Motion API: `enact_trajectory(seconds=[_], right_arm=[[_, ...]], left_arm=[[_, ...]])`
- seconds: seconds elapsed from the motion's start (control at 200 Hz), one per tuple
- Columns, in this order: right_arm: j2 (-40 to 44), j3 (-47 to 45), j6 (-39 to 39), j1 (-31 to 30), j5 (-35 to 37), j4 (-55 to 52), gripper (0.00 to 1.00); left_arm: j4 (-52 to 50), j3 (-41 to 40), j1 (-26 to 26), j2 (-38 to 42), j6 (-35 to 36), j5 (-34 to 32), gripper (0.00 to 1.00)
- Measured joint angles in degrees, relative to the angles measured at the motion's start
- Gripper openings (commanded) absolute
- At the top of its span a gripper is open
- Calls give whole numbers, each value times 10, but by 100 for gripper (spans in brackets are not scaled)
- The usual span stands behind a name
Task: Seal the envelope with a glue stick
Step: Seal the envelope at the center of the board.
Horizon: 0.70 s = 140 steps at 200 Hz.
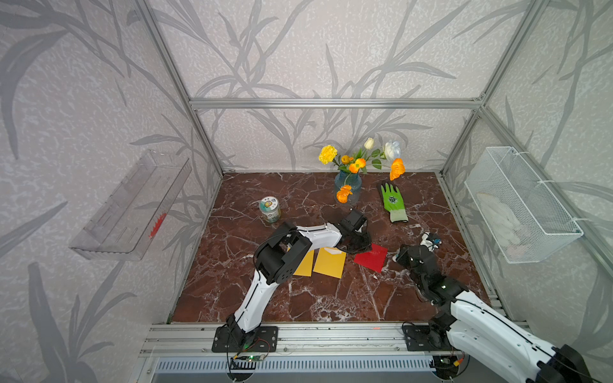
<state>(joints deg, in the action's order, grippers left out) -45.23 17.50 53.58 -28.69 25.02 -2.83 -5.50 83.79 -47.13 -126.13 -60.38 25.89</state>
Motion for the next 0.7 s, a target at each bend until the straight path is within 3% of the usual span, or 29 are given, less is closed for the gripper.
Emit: enact_trajectory(seconds=[0.29, 0.7], right_arm=[[13, 0, -5, 3, 0, 0, 0], [17, 0, -12, 6, -4, 2, 0]], left_arm=[[91, -75, -2, 31, -129, -49, 0], [105, -144, -3, 80, -193, -97, 0]])
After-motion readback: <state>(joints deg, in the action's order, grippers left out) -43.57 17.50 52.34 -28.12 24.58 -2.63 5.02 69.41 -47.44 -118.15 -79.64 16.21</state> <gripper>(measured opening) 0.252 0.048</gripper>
